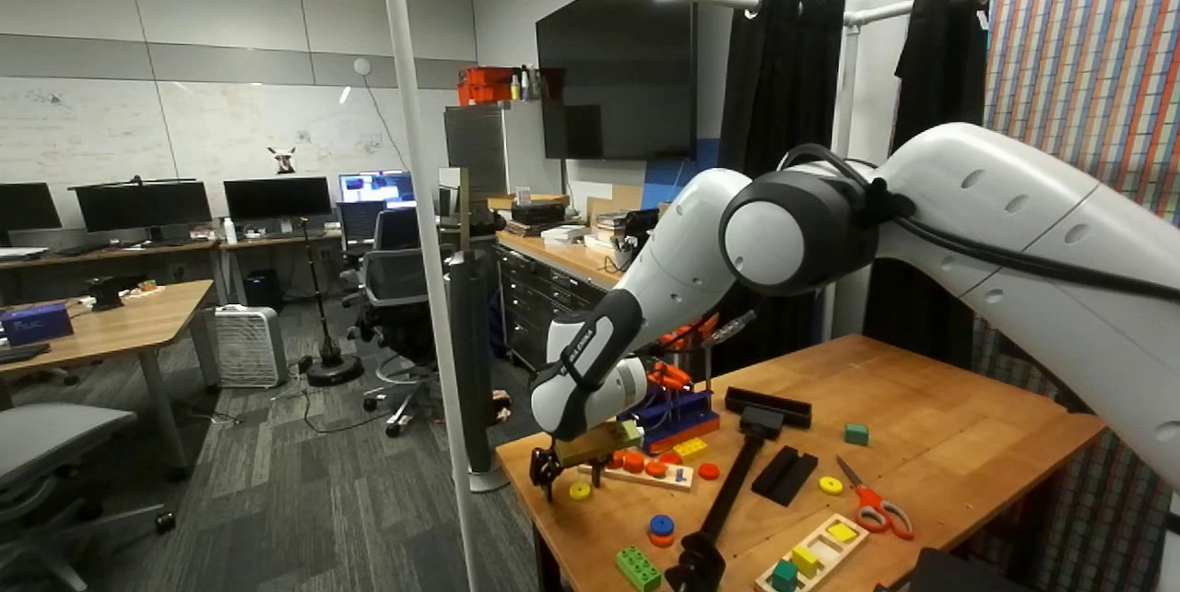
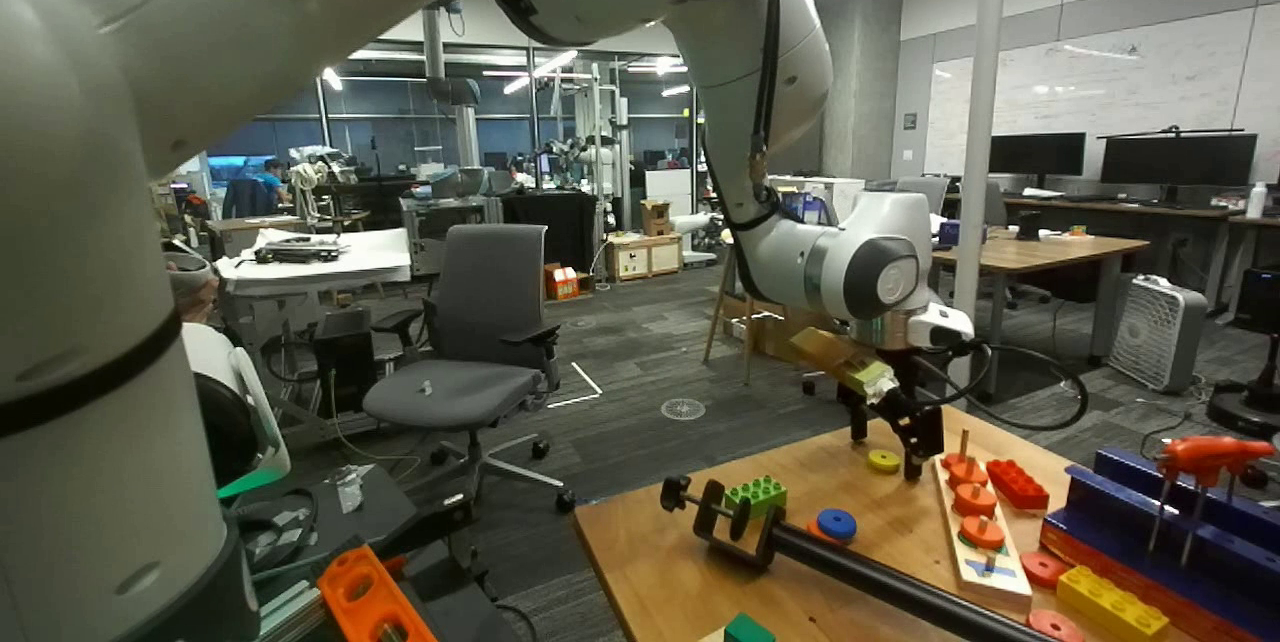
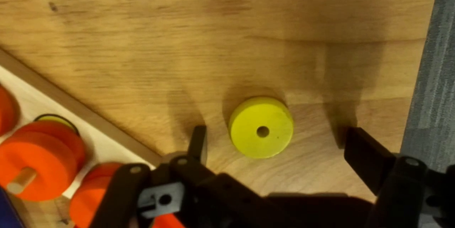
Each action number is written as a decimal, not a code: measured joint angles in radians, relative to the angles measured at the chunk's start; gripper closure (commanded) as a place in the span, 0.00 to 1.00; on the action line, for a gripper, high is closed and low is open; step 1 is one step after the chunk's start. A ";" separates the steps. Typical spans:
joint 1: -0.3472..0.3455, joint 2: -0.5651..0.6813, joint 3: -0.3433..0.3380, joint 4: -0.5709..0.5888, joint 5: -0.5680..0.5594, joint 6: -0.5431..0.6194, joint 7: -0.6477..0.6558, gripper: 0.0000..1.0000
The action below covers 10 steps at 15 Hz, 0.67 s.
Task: Put the round yellow block on the round red block on the wooden board
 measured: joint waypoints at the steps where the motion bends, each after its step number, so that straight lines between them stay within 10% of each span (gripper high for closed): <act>1: 0.000 0.002 -0.001 0.006 0.000 -0.007 0.000 0.00; 10: 0.000 0.004 -0.003 0.046 0.000 -0.102 0.000 0.00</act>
